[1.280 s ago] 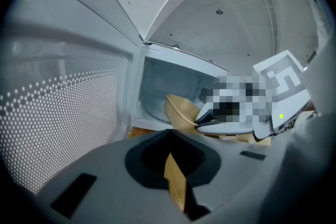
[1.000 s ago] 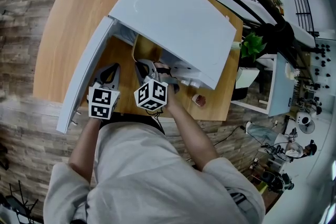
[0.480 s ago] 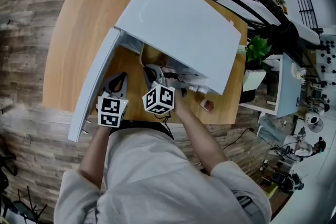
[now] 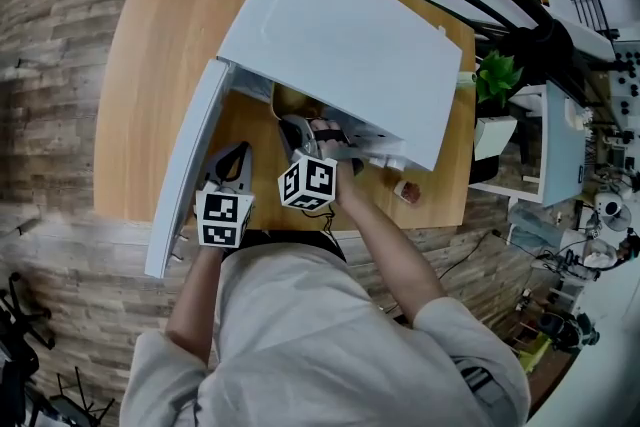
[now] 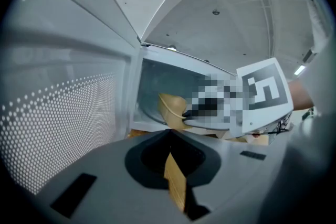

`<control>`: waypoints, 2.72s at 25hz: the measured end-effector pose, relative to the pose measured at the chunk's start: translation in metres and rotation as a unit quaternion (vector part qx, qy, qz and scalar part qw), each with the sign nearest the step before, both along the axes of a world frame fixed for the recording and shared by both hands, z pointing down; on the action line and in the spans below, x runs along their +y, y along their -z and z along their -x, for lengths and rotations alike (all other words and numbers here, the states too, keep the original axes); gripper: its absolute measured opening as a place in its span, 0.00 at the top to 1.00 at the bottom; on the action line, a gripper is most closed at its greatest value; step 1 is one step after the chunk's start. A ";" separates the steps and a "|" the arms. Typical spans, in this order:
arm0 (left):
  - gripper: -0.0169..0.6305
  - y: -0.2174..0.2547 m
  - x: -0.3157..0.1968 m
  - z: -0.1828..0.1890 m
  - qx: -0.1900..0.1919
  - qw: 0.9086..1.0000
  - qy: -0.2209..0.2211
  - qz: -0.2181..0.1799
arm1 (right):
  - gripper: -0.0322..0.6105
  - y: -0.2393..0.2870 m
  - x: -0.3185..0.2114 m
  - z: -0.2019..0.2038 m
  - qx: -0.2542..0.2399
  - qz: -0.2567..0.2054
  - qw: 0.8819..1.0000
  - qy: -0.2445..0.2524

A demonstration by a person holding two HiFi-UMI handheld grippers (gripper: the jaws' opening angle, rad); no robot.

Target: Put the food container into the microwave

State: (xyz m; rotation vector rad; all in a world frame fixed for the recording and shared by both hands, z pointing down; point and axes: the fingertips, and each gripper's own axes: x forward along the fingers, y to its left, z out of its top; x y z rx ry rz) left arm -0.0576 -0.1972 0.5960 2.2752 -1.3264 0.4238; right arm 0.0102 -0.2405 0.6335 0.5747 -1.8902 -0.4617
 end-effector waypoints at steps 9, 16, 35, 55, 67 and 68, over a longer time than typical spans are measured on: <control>0.95 -0.002 -0.001 -0.001 -0.002 1.000 -0.005 -0.001 | 0.91 -0.002 -0.013 -0.003 0.033 -0.040 0.999 0.010; 0.95 0.003 -0.006 -0.003 -0.004 1.000 -0.014 -0.006 | 0.90 -0.003 -0.024 -0.008 0.051 -0.057 0.997 0.001; 0.95 0.009 -0.006 -0.008 -0.008 1.000 -0.021 -0.015 | 0.89 -0.006 -0.045 -0.017 0.064 -0.085 0.994 -0.022; 0.95 0.008 -0.002 -0.005 -0.011 1.000 -0.024 -0.012 | 0.88 -0.004 -0.067 -0.019 0.071 -0.110 0.990 -0.047; 0.95 0.006 0.000 -0.004 -0.015 1.000 -0.025 -0.010 | 0.77 -0.002 -0.061 -0.019 -0.003 -0.079 0.992 -0.098; 0.95 0.006 0.000 -0.005 -0.015 1.000 -0.025 -0.010 | 0.77 -0.001 -0.060 -0.019 -0.013 -0.074 0.992 -0.105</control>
